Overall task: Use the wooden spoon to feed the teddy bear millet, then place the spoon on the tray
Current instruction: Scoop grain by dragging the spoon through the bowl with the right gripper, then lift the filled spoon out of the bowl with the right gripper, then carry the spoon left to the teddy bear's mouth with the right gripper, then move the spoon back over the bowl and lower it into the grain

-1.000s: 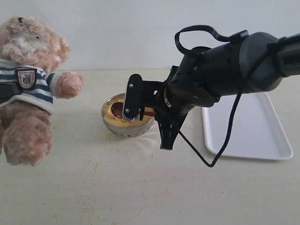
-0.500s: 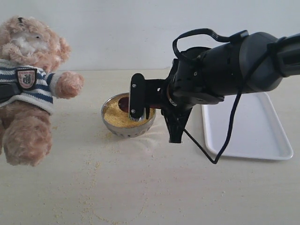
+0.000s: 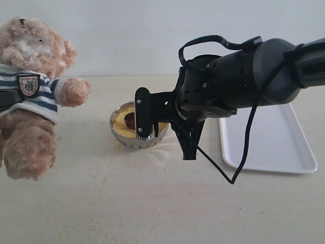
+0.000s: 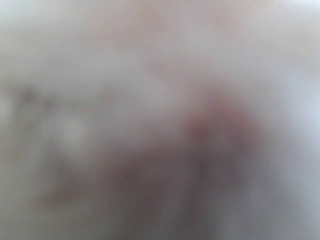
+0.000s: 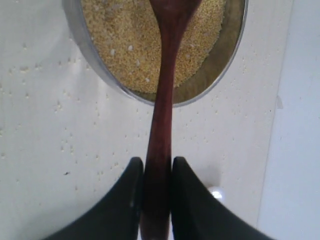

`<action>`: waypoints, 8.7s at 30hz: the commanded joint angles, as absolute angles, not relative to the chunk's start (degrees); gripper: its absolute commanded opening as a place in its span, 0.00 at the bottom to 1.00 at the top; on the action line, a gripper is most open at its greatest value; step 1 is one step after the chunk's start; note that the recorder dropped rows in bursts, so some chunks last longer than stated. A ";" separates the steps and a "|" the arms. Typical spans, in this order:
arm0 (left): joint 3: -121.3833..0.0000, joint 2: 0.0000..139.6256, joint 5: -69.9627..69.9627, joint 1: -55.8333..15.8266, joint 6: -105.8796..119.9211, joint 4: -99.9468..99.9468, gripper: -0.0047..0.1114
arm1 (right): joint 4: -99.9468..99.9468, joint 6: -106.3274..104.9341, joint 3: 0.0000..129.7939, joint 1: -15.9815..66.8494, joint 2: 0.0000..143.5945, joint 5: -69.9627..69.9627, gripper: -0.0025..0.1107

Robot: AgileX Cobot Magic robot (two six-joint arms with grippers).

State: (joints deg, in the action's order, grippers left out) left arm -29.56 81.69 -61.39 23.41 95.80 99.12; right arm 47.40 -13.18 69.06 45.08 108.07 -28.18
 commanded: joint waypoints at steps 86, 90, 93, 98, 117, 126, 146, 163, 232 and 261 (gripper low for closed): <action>-29.25 81.68 -62.34 23.37 96.05 99.95 0.08 | 22.47 -7.40 69.31 43.84 107.98 -27.02 0.02; -29.25 81.68 -62.34 23.37 96.05 99.95 0.08 | 20.92 -7.40 69.31 43.84 107.98 -27.63 0.02; -29.25 81.68 -62.34 23.37 96.05 99.95 0.08 | 19.57 -7.40 69.31 43.60 107.98 -27.74 0.02; -29.25 81.68 -62.34 23.37 96.05 99.95 0.08 | 15.73 -8.24 69.31 41.70 107.89 -28.18 0.02; -29.25 81.68 -62.34 23.37 96.05 99.95 0.08 | 7.14 -15.60 69.31 38.20 101.75 -30.66 0.02; -29.25 81.68 -62.34 23.37 96.05 99.95 0.08 | 5.95 -16.49 69.31 38.20 101.73 -34.58 0.02; -29.25 81.68 -62.34 23.37 96.05 99.95 0.08 | -3.79 -22.33 84.85 38.20 101.73 -54.89 0.02; -29.25 86.94 -57.35 23.37 73.44 84.53 0.08 | -10.43 -23.13 93.87 38.30 101.73 -61.89 0.02; -29.25 95.30 -69.22 23.24 77.60 88.86 0.08 | 37.27 -7.53 96.65 58.69 105.13 -58.50 0.02; -29.25 95.30 -65.36 23.35 80.76 92.15 0.08 | 35.50 -24.18 96.65 49.27 114.47 -62.80 0.02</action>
